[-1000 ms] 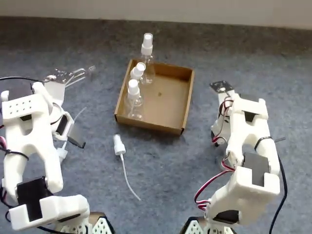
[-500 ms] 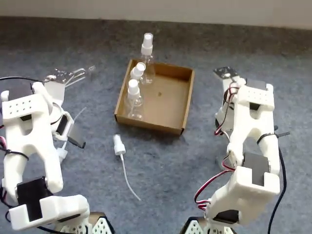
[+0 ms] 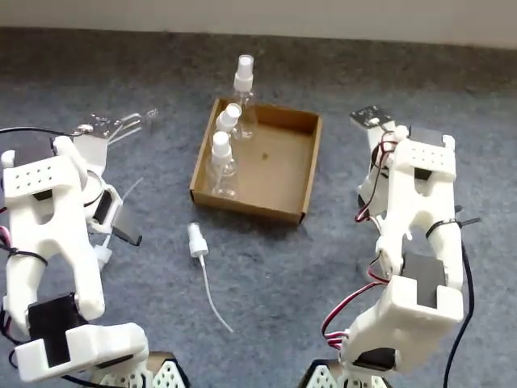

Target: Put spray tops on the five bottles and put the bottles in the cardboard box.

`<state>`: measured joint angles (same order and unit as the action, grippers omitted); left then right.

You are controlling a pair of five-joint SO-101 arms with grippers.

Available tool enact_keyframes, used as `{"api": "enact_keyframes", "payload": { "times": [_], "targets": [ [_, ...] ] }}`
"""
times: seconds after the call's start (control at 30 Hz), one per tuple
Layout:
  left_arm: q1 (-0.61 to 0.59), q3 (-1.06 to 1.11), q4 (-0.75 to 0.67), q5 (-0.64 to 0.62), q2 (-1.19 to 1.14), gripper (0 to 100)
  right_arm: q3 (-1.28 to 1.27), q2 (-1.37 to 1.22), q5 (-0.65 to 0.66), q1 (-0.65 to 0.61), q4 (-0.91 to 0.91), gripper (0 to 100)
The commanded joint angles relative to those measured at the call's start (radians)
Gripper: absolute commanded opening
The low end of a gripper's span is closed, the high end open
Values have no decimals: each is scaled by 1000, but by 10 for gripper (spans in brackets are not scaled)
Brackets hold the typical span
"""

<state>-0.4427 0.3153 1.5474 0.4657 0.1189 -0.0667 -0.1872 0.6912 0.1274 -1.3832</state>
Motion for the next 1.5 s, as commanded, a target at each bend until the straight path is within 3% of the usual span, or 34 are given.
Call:
{"api": "enact_keyframes", "payload": {
  "times": [0.0, 0.57, 0.83, 1.13, 1.33, 1.47],
  "targets": [
    [12, -4, -6, -3, 44, 277, 59, 13, 20, -22, -2, 271],
    [10, -4, -8, -3, 44, 277, 64, -85, 18, -54, 1, 269],
    [10, -8, -2, -8, 44, 277, 71, -65, 12, -36, -7, 69],
    [-31, -7, -2, -43, 45, 275, 101, 248, -86, 36, -18, 36],
    [-127, 39, -11, -64, 45, 277, -64, 532, -120, -44, -58, 31],
    [-232, 91, -91, -60, 45, 274, -168, 708, -135, -124, -61, 31]
  ]
}}
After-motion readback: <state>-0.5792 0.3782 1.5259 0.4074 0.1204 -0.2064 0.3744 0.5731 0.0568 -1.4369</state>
